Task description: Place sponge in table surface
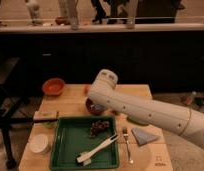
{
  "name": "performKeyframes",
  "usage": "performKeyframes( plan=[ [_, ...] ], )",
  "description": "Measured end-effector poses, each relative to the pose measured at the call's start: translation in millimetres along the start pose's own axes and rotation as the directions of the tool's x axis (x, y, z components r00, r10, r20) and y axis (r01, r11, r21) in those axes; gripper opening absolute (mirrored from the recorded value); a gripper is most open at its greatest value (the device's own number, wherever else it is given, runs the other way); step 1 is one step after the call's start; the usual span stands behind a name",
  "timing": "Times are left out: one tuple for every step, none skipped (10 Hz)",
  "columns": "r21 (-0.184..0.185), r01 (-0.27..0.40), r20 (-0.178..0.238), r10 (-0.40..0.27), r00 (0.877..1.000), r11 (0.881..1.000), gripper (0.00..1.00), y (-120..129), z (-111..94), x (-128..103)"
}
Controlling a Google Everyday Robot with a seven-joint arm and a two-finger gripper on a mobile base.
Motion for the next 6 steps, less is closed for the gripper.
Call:
performKeyframes(
  plan=[
    [0.013, -0.023, -0.008, 0.023, 1.0, 1.0, 0.0, -17, 6, -10],
    [0.021, -0.04, -0.014, 0.04, 0.999, 0.999, 0.0, -30, 10, -17],
    [0.03, -0.058, -0.022, 0.058, 0.998, 0.998, 0.0, -44, 18, -26],
    [0.035, -0.07, -0.028, 0.071, 0.997, 0.997, 0.0, -50, 22, -32],
    [0.039, -0.081, -0.032, 0.083, 0.996, 0.996, 0.0, -57, 26, -38],
    [0.045, -0.093, -0.036, 0.095, 0.995, 0.995, 0.0, -64, 30, -45]
  ],
)
